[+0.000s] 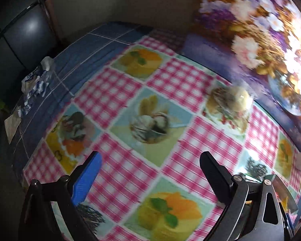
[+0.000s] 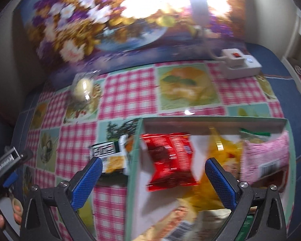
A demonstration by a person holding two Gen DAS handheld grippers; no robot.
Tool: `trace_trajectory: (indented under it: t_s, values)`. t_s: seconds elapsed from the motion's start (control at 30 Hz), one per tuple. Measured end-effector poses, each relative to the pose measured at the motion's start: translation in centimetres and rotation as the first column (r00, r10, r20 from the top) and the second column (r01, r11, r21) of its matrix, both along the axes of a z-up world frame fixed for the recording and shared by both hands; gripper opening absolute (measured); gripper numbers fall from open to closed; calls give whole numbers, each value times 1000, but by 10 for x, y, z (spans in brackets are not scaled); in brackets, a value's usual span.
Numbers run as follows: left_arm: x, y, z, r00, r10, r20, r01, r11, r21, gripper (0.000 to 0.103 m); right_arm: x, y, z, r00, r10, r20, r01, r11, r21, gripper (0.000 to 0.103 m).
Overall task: Organize snacks
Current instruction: 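Withdraw both open tools from the tray toward the biscuit pack and bun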
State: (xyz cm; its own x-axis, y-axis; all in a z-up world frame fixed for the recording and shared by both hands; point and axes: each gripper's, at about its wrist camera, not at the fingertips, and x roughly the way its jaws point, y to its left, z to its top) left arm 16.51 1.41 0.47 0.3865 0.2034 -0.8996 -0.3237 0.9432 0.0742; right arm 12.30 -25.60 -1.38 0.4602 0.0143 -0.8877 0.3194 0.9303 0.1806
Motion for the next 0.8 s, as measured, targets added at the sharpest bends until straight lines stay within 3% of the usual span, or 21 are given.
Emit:
trace_trajectory:
  t_s: [0.13, 0.33, 0.8]
  values:
    - [3, 10, -11, 999, 11, -33, -12, 1000, -11, 98, 9, 27, -6, 998, 59, -19, -60, 998, -14, 103]
    - [9, 0, -25, 996, -50, -74, 48, 999, -24, 98, 17, 53, -10, 993, 114, -24, -115, 993, -34, 103]
    - [14, -6, -34, 992, -83, -94, 80, 996, -37, 98, 31, 70, -15, 985, 172, -3, -172, 985, -20, 103]
